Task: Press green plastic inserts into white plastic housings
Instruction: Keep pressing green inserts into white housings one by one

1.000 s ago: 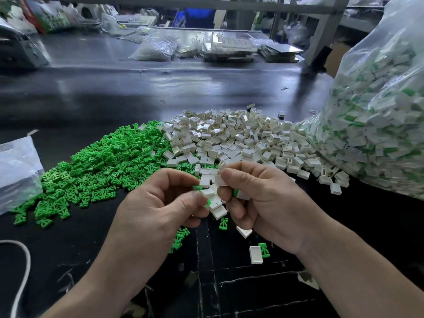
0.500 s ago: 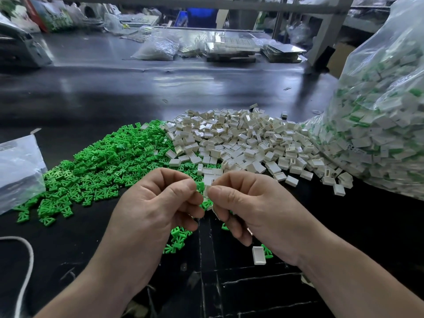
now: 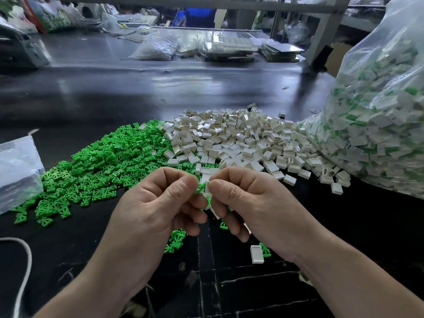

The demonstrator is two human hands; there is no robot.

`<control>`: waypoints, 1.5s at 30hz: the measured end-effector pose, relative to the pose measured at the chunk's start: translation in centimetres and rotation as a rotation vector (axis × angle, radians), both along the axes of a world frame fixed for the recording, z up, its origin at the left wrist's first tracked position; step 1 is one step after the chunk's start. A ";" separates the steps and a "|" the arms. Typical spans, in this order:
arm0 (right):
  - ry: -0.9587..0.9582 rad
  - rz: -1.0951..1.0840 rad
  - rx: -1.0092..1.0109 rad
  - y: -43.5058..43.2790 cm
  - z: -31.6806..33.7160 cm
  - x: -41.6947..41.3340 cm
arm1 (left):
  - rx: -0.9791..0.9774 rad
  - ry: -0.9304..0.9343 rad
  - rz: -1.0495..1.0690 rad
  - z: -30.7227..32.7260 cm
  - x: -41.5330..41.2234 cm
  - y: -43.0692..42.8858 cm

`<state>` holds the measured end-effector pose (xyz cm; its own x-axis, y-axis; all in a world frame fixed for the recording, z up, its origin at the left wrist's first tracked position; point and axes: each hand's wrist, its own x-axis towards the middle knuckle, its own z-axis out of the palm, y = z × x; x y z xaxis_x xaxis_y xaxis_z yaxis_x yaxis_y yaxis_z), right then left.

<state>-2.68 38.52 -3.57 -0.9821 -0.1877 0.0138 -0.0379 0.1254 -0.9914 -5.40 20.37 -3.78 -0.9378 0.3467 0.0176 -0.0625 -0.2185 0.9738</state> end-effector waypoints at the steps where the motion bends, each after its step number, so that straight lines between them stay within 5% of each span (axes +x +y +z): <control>1: -0.008 0.015 -0.024 0.0 0.0 0.0 | 0.040 -0.028 -0.031 0.1 0.0 0.0; 7: -0.131 0.101 -0.240 0.0 0.1 0.1 | 0.335 -0.255 -0.374 0.2 0.2 0.0; 14: -0.236 0.148 -0.298 0.1 0.5 0.2 | 0.408 -0.378 -0.346 -0.1 0.4 0.7; 39: -0.270 0.147 -0.425 -0.7 0.5 0.3 | 0.370 -0.291 -0.260 0.3 0.8 1.2; 45: -0.237 0.109 -0.430 -0.5 0.7 0.1 | 0.233 -0.098 -0.167 0.2 0.6 1.1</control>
<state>-2.57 38.00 -2.88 -0.9426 -0.3158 -0.1088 0.2047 -0.2890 -0.9352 -4.82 21.51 -3.60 -0.8695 0.4932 0.0267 -0.2077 -0.4141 0.8862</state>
